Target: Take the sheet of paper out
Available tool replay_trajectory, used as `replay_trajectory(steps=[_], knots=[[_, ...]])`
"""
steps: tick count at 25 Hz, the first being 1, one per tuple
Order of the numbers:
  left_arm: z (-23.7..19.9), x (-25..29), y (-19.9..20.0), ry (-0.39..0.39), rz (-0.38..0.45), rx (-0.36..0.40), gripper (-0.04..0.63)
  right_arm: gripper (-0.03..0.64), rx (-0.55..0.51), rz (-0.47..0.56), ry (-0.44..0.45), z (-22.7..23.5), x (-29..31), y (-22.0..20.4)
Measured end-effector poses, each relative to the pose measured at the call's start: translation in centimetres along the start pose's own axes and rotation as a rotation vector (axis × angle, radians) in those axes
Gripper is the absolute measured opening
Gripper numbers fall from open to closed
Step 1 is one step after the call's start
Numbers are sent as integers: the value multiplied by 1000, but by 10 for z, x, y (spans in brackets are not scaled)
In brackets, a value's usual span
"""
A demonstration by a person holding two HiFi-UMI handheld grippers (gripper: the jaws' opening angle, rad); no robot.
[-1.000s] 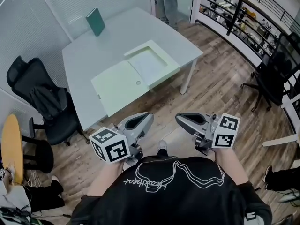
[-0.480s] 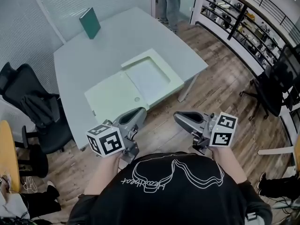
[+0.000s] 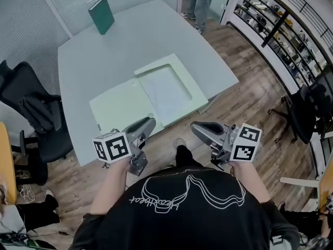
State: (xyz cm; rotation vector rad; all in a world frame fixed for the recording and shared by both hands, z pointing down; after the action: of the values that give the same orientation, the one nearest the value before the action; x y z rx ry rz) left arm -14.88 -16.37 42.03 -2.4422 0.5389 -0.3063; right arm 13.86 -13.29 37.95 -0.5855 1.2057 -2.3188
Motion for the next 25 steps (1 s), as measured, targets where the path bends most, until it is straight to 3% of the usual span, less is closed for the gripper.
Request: replay_trajectory(steps=[5, 15, 25], knots=[[-32, 17, 12, 73, -6, -32, 140, 8, 13, -30, 34, 34, 27, 22], [-94, 48, 29, 176, -29, -135, 160, 8, 54, -93, 79, 95, 70, 49], [-138, 64, 23, 273, -94, -158, 160, 8, 98, -120, 85, 127, 86, 53]])
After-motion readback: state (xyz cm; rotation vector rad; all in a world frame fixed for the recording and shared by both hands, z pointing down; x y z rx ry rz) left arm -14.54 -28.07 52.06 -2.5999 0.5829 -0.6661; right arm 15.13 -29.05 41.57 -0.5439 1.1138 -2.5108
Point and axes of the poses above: the fingertips, and each gripper's own axes: x forward along the fingers, z to its right, y out of its top, the point moved 10 cm from there along -x, backward along the fingers, and after that the axes turned 13 degrees about -y, right-handed, at the moved point
